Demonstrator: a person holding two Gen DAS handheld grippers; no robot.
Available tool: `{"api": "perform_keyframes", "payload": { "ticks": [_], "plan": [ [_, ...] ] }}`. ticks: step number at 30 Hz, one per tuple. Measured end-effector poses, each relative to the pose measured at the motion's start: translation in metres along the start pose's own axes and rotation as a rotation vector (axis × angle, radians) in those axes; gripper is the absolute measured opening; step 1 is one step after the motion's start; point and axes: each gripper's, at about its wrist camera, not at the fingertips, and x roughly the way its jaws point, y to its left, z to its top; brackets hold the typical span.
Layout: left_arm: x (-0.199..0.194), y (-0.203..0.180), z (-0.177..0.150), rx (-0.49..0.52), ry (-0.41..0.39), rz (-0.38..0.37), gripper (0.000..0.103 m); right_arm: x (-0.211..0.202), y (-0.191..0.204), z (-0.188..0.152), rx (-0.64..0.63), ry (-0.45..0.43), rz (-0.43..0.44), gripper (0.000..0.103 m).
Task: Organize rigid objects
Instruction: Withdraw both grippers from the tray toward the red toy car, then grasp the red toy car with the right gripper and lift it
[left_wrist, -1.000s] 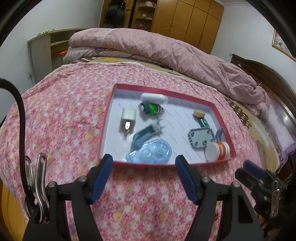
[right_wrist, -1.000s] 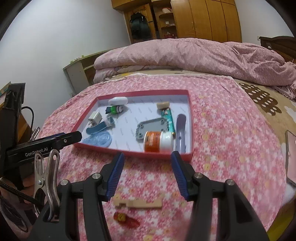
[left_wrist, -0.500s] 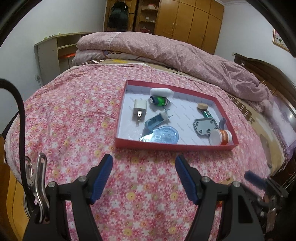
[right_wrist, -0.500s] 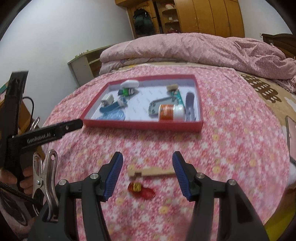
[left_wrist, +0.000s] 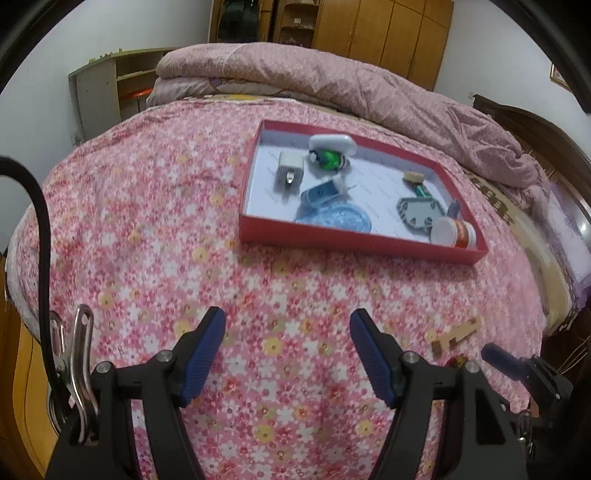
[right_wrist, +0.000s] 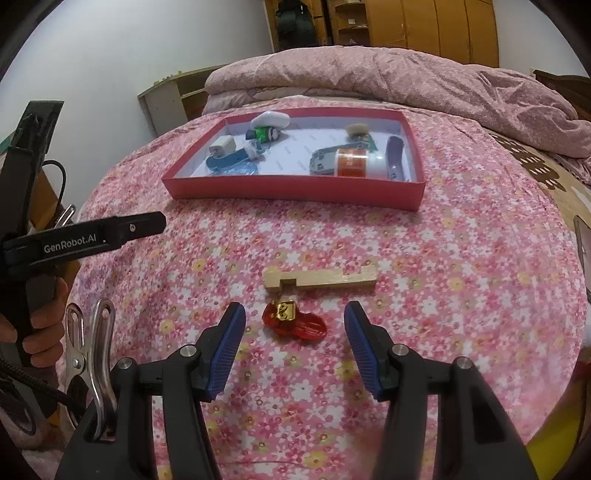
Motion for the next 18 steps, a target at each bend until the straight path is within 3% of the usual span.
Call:
{"api": "perform_keyframes", "payload": {
  "ticks": [3,7,11,12,18],
  "plan": [
    [0.004,0.002,-0.003,-0.007,0.014,-0.003,0.074,0.004,0.004,-0.001,-0.016,0.003,-0.01,0.055],
    [0.007,0.0,-0.005,-0.007,0.023,-0.007,0.074,0.011,0.007,-0.006,-0.031,0.022,-0.03,0.042],
    [0.008,-0.004,-0.007,0.004,0.028,-0.008,0.074,0.014,0.007,-0.008,-0.031,0.017,-0.03,0.04],
    [0.009,-0.006,-0.007,0.006,0.029,-0.007,0.074,0.014,0.007,-0.009,-0.033,0.014,-0.029,0.034],
    [0.01,-0.013,-0.009,0.022,0.037,-0.01,0.074,0.011,0.006,-0.01,-0.04,-0.005,-0.019,0.033]
  ]
}}
